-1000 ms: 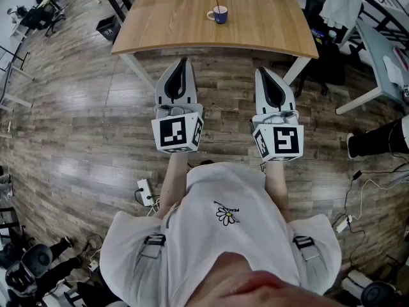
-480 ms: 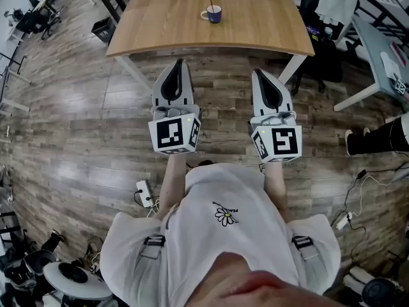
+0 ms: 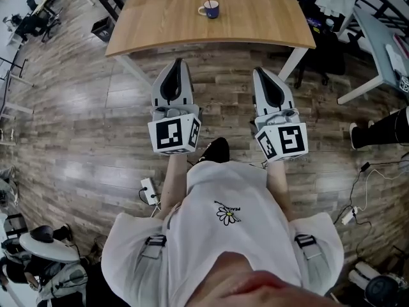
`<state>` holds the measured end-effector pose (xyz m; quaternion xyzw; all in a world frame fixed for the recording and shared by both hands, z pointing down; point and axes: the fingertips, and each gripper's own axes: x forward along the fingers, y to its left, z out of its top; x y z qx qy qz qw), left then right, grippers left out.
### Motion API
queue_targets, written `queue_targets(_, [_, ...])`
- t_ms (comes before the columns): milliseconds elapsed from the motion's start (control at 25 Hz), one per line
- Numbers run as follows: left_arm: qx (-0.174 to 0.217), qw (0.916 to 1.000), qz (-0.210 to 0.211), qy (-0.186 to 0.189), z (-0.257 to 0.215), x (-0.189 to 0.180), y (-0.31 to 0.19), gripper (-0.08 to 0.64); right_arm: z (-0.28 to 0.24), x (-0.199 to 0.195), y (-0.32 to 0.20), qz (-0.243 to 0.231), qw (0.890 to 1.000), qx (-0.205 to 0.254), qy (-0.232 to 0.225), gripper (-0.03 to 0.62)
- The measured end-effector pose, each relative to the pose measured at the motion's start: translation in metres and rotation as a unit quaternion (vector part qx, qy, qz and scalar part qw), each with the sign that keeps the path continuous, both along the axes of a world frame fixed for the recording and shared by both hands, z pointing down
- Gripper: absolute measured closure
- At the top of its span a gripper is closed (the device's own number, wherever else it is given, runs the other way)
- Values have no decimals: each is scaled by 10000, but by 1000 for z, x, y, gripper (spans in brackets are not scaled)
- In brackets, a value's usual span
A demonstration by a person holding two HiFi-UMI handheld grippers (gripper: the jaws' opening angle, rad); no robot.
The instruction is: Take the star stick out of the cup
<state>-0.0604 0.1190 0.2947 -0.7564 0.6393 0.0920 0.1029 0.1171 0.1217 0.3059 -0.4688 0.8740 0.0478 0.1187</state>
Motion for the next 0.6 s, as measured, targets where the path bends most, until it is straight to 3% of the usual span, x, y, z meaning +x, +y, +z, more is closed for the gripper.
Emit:
queue_targets(400, [137, 9996, 68, 224, -10, -9, -36, 545, -6, 14, -33, 218, 9997, 80, -125, 586])
queue_targets(600, [313, 9983, 323, 368, -22, -5, -73, 545, -15, 29, -63, 454, 9982, 211, -316, 586])
